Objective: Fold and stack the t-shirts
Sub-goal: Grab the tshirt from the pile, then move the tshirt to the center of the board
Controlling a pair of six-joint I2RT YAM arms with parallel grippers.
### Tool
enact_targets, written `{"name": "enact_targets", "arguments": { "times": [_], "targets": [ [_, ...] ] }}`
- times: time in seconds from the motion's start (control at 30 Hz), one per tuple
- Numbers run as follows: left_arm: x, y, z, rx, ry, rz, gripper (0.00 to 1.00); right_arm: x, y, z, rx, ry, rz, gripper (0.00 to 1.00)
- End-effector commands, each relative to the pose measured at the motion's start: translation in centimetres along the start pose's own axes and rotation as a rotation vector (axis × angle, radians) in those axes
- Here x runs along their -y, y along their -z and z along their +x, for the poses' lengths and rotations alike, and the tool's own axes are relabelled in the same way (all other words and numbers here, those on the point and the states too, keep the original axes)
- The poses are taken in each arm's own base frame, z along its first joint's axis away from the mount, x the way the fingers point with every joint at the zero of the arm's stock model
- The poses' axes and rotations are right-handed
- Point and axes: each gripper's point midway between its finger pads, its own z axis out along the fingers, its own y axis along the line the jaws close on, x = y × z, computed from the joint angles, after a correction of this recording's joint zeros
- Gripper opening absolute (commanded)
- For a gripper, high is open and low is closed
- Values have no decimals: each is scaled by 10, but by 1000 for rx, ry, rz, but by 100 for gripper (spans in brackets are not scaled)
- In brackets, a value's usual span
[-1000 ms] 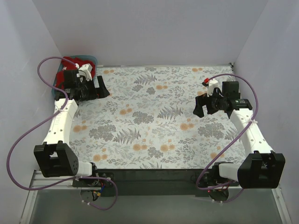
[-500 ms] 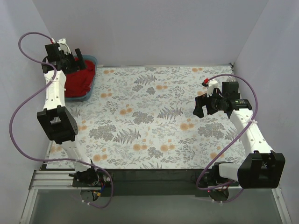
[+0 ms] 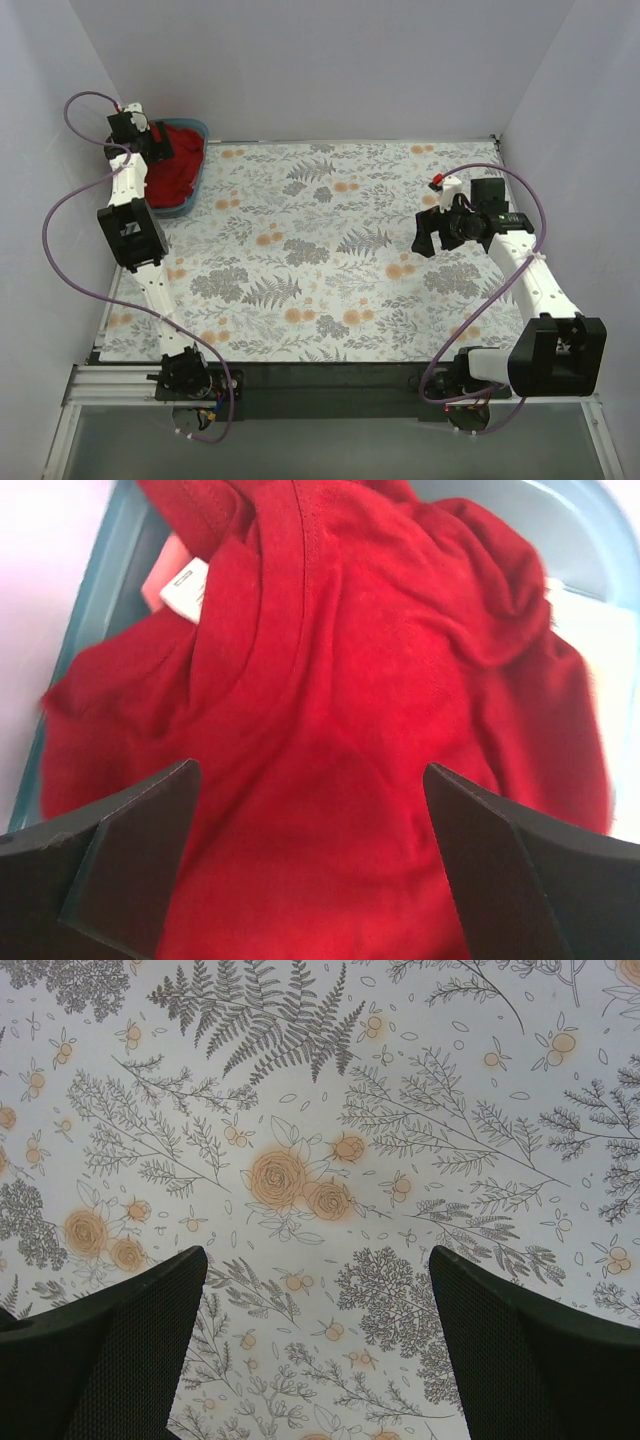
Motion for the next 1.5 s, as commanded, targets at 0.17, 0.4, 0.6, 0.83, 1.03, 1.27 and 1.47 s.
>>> {"name": "enact_targets", "arguments": {
  "times": [0.17,0.4,0.6,0.83,1.03,1.27,1.47],
  "targets": [
    [1,-21,-23,97,-71,5,83,3,-13,9,-39,-12,-29,98],
    [14,-16,-20,86,-63,53,17,3,-15,9,-46,-16,-36,98],
    [30,30,-88,227,-49,105,0,3,-12,9,-37,-9,-26,98],
    [67,151,-211,564,-20,248,0,1,-7,8,-23,0,-18,98],
    [96,270,-288,855,27,387,0,0,-3,6,-8,10,-10,98],
    [154,423,-342,1192,61,624,0,0,2,3,13,16,3,99],
    [243,536,-338,1358,52,886,0,3,6,0,35,-5,3,99]
  ]
}}
